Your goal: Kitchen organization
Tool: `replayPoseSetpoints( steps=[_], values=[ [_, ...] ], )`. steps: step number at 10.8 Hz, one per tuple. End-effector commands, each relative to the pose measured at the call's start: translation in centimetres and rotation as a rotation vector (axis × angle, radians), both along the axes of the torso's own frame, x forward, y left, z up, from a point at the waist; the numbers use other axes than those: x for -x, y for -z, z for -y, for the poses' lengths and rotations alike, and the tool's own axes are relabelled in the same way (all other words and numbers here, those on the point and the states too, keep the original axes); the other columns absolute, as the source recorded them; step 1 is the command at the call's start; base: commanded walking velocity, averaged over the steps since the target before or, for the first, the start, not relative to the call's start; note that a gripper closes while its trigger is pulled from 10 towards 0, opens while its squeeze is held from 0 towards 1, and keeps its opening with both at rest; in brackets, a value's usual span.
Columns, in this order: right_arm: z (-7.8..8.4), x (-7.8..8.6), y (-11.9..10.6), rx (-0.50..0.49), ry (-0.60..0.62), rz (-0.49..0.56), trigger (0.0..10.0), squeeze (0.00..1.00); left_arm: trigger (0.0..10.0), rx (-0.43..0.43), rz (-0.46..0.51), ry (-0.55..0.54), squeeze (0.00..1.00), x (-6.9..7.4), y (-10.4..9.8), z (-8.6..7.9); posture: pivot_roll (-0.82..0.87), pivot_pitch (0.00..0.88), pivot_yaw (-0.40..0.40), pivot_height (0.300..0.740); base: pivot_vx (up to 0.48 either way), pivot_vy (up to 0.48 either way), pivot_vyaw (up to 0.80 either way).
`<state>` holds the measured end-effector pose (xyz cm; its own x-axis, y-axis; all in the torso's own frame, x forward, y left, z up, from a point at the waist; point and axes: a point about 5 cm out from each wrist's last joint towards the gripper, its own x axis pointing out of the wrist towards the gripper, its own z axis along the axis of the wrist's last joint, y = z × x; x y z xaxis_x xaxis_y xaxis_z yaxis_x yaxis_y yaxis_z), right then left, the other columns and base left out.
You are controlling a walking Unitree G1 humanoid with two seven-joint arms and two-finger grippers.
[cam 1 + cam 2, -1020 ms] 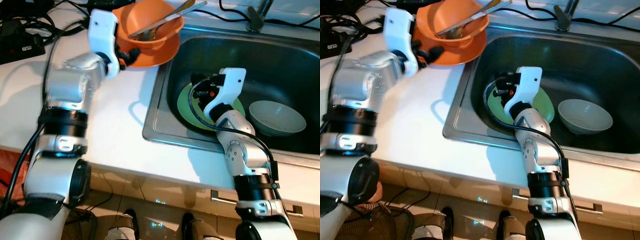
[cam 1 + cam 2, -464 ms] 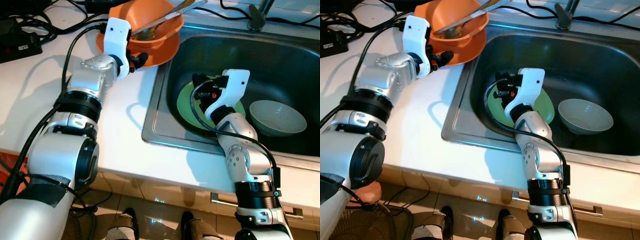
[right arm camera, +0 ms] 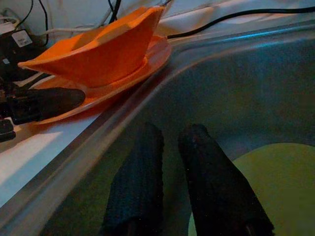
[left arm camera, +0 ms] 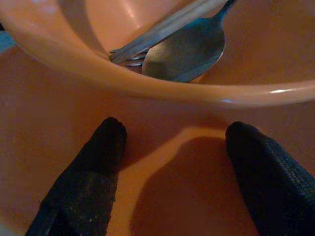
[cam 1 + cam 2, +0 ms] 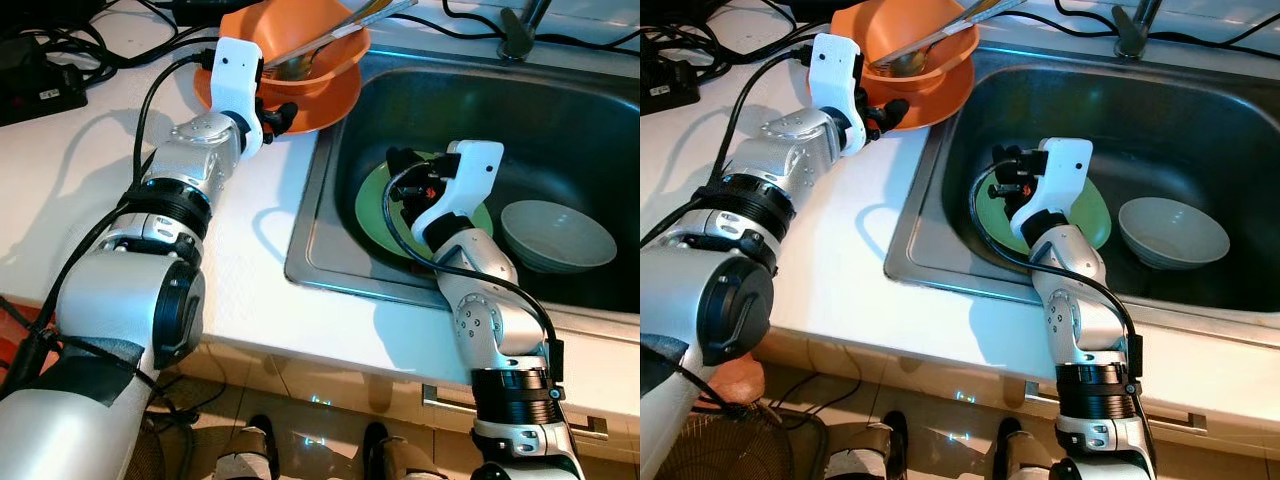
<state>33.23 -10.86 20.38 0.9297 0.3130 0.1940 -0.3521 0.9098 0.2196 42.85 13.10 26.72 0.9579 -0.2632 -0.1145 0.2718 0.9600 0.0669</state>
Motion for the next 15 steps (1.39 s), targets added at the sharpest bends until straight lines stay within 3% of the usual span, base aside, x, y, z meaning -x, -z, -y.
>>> replayPoseSetpoints(
  steps=[1,3,12,15],
  values=[
    [0.4,0.3,3.1,-0.008,0.011,-0.133,10.0,0.0,10.0,-0.023,-0.086,-0.005,0.0,0.1,1.5,0.2,0.01,0.285,0.045,0.74,0.0,0.0,0.0],
    [0.5,0.2,3.1,-0.007,0.015,-0.132,10.0,0.0,10.0,-0.084,-0.151,-0.001,0.0,0.3,2.3,-0.5,0.02,0.282,0.048,0.74,0.0,0.0,0.0],
    [-0.2,-1.0,2.6,-0.013,-0.015,-0.114,10.0,0.0,10.0,-0.102,-0.248,0.093,0.0,1.2,1.8,-4.1,0.1,0.245,0.041,0.74,0.0,0.0,0.0],
    [-0.5,-1.4,2.6,-0.018,-0.025,-0.108,10.0,0.0,10.0,-0.087,-0.219,0.094,0.0,3.6,0.1,-5.8,0.13,0.235,0.038,0.74,0.0,0.0,0.0]
  ],
)
